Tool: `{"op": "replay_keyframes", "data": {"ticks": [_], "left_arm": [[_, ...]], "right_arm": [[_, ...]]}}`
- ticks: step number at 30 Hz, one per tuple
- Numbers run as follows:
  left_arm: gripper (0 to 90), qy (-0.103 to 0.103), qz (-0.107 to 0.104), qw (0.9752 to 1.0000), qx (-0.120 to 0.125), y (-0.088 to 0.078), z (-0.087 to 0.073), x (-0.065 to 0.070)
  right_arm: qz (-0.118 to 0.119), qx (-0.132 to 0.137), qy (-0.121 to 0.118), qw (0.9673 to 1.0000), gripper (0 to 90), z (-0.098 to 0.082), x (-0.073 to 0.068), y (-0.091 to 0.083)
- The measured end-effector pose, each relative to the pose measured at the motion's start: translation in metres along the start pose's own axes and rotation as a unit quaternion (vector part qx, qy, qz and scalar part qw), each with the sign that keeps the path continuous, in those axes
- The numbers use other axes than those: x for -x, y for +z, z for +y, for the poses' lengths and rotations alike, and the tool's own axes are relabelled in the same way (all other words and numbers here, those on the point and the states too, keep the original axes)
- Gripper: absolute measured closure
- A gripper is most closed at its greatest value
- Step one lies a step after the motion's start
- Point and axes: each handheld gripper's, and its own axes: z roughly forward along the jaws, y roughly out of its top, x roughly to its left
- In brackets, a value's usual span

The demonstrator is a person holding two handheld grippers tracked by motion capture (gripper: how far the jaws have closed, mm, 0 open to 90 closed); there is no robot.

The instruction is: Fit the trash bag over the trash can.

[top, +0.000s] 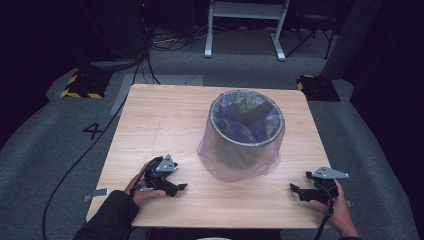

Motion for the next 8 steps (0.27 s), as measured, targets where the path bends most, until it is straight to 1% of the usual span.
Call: {"op": "replay_keyframes", "data": {"ticks": [8], "left_arm": [[14.6, 0.001, 0.0, 1.0, -0.001, -0.0001, 0.0, -0.0001]], "right_arm": [[0.0, 0.0, 0.0, 1.0, 14.5, 0.0, 0.0, 0.0]]}}
